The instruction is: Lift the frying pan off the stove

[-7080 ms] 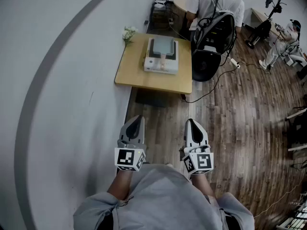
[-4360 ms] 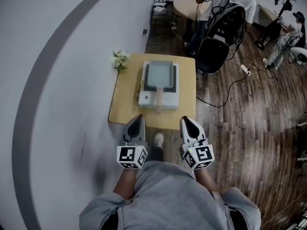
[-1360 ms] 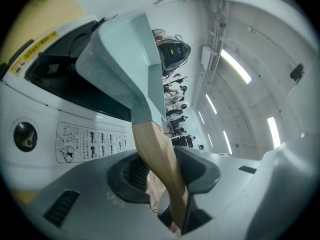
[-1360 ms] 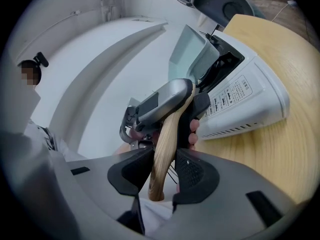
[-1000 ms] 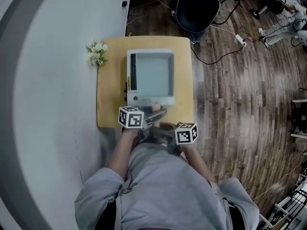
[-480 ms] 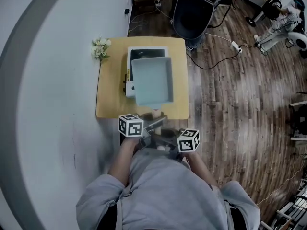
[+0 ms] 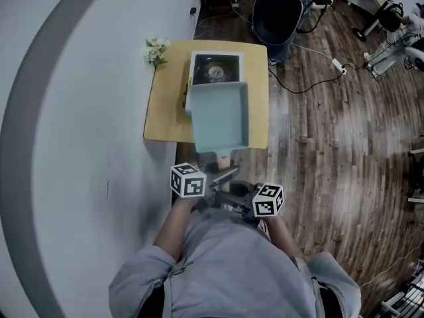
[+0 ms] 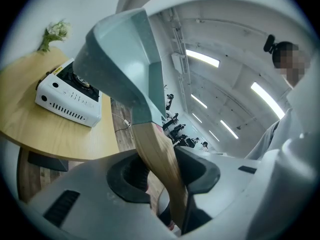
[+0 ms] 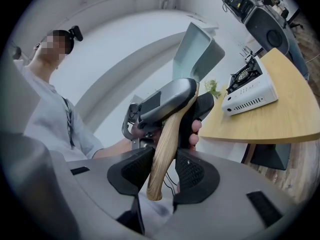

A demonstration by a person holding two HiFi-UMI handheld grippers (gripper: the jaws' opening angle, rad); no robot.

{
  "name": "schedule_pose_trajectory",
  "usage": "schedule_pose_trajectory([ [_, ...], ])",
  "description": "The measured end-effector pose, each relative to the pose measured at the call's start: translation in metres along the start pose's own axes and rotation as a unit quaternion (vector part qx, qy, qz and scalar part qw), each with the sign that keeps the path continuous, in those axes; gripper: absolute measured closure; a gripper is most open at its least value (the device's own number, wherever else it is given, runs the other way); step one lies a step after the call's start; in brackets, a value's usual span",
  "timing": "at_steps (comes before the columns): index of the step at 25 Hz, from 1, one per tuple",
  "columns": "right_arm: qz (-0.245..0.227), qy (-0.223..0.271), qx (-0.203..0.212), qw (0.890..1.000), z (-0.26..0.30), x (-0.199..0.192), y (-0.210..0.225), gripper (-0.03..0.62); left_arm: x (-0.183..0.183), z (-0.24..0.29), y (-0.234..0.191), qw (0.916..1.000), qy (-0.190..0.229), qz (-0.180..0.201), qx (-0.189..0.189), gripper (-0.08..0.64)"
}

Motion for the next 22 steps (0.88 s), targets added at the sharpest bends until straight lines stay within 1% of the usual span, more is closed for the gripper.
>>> schedule_pose_trajectory([
  [5,-0.019,0.007,0.014,1.0,0.011,-0.016,-0.015,0.46,-0.006,-0.02,0.014,0.9998,0.006,0.017,-0.006,0.417],
  [11,-0.033,0.021,0.025,0.999,0.019,-0.037,-0.037,0.46,-0.014,-0.043,0.036,0.9992,0.002,0.037,-0.015,0.416],
  [15,-0.027,0.041,0.03,0.998,0.03,-0.057,-0.045,0.462,-0.028,-0.058,0.045,0.9986,-0.016,0.041,-0.029,0.414],
  [18,-0.024,0.044,0.025,0.998,0.04,-0.071,-0.05,0.46,-0.041,-0.069,0.049,0.9978,-0.032,0.047,-0.035,0.413],
  [22,-0.024,0.049,0.021,0.998,0.048,-0.082,-0.056,0.462,-0.047,-0.08,0.056,0.9972,-0.033,0.053,-0.042,0.414],
])
Point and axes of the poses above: the fingertips, and each gripper's own axes: z forward along the fingers, y to its right, x out of its top, the point moved 2 cm from there along -z, backward along the fingers, and after that the axes turned 14 degrees about z, right-handed, at the moved point
